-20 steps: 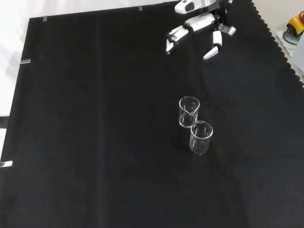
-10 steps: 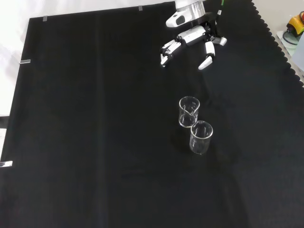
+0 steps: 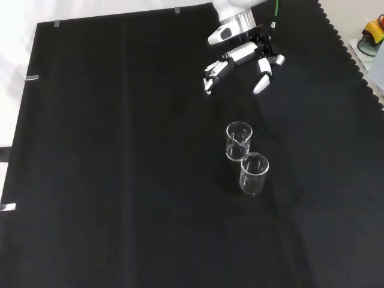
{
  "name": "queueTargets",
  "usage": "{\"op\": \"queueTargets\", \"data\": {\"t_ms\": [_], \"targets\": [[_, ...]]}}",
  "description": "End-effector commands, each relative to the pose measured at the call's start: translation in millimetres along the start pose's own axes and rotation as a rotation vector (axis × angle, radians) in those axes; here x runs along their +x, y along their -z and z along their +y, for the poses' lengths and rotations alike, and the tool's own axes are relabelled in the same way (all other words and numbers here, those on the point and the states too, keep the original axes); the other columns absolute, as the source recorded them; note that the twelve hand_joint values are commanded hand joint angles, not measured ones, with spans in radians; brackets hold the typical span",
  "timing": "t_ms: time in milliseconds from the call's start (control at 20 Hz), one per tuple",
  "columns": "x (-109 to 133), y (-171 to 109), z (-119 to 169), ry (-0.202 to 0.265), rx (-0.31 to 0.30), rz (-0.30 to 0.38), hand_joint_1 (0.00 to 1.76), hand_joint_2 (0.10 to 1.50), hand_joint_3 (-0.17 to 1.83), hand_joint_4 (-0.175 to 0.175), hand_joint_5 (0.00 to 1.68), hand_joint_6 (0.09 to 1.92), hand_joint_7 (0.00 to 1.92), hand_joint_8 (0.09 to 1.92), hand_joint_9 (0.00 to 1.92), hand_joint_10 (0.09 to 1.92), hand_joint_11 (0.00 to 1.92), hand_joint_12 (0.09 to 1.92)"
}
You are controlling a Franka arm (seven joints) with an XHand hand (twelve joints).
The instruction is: Pick up the beaker on the right.
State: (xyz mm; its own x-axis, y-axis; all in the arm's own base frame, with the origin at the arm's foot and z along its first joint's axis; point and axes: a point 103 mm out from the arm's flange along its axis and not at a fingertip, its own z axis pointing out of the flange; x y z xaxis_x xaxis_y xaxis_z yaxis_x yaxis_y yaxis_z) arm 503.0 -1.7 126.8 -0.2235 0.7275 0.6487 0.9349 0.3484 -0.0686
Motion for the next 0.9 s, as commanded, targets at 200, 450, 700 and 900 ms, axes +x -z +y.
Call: {"op": "queueTargets", "data": {"t_ms": [200, 450, 700, 900], "targets": [[0.7, -16.9, 11.5, 0.046, 0.037, 0.122, 0.74, 0.35, 0.96, -0.063, 0.34, 0.09, 0.31, 0.65, 0.37, 0.64, 0.0, 1.29], [0.7, -24.3, 16.4, 0.065, 0.08, 0.134, 0.78, 0.33, 0.99, -0.061, 0.33, 0.09, 0.31, 0.66, 0.37, 0.64, 0.0, 1.3], [0.7, -32.9, 22.7, 0.085, 0.125, 0.142, 0.82, 0.31, 1.01, -0.058, 0.34, 0.09, 0.34, 0.67, 0.39, 0.64, 0.0, 1.32], [0.7, -42.6, 25.2, 0.098, 0.137, 0.156, 0.84, 0.31, 1.02, -0.053, 0.37, 0.09, 0.34, 0.67, 0.39, 0.63, 0.0, 1.32]]}}
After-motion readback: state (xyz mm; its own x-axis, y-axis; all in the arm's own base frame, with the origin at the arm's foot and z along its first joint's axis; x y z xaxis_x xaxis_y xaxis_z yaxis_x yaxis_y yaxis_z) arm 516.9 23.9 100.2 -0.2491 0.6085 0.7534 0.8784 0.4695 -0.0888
